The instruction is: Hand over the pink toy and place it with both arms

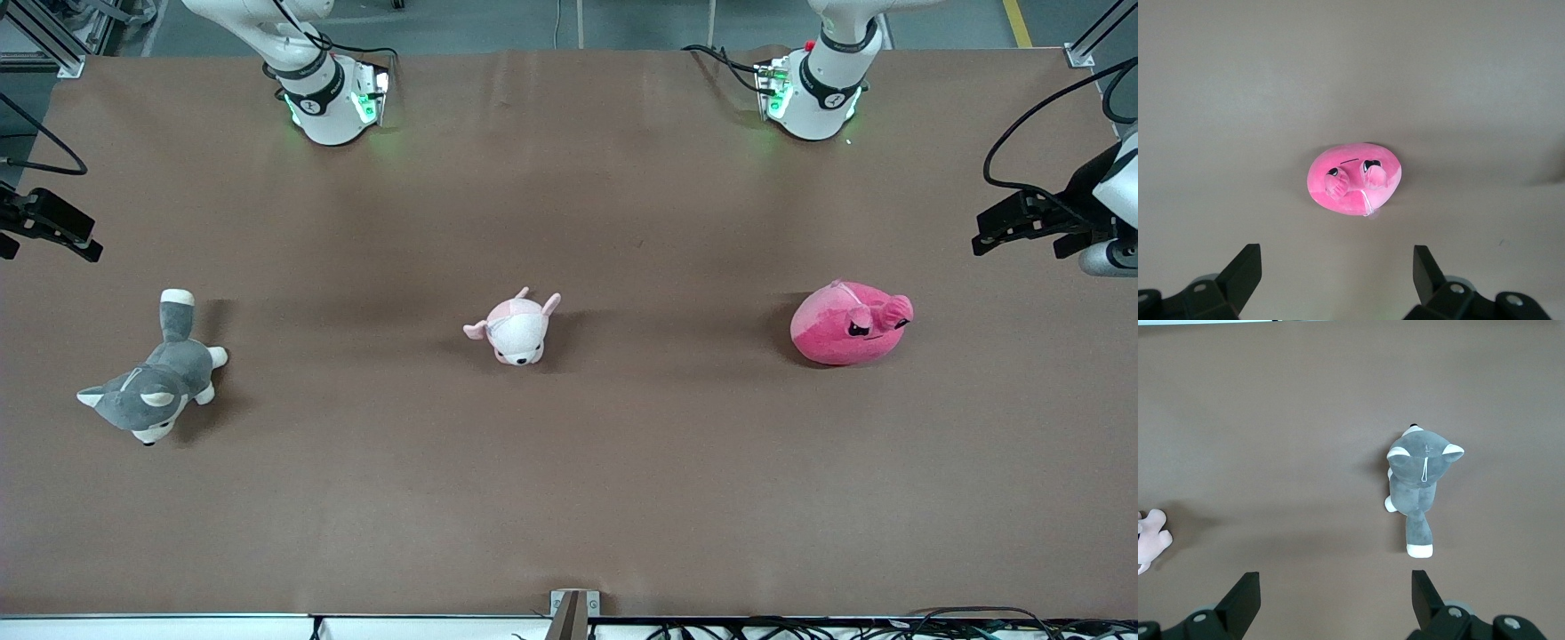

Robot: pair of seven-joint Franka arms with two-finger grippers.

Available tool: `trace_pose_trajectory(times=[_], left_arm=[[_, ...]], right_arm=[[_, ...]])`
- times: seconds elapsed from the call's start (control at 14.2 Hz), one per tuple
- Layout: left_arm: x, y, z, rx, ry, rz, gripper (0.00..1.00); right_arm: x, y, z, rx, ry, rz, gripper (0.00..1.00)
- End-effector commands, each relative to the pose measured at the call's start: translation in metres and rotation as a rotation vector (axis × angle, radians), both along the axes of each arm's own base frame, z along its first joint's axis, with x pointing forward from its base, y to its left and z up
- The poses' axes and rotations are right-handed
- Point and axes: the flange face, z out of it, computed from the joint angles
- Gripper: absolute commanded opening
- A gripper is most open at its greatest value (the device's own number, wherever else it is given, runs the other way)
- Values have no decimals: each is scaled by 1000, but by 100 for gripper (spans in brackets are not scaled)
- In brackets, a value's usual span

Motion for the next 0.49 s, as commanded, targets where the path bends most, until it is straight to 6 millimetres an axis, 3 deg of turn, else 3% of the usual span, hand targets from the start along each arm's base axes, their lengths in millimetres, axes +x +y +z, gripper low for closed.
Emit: trace_pose_trajectory(times=[0.0,0.42], left_arm=[[-1,-1,4,3,4,-14,100],[-1,-1,6,4,-7,-3,100]], right_arm=[[-8,-1,3,-22,-10,7,100],[-9,-1,3,-22,-9,7,100]])
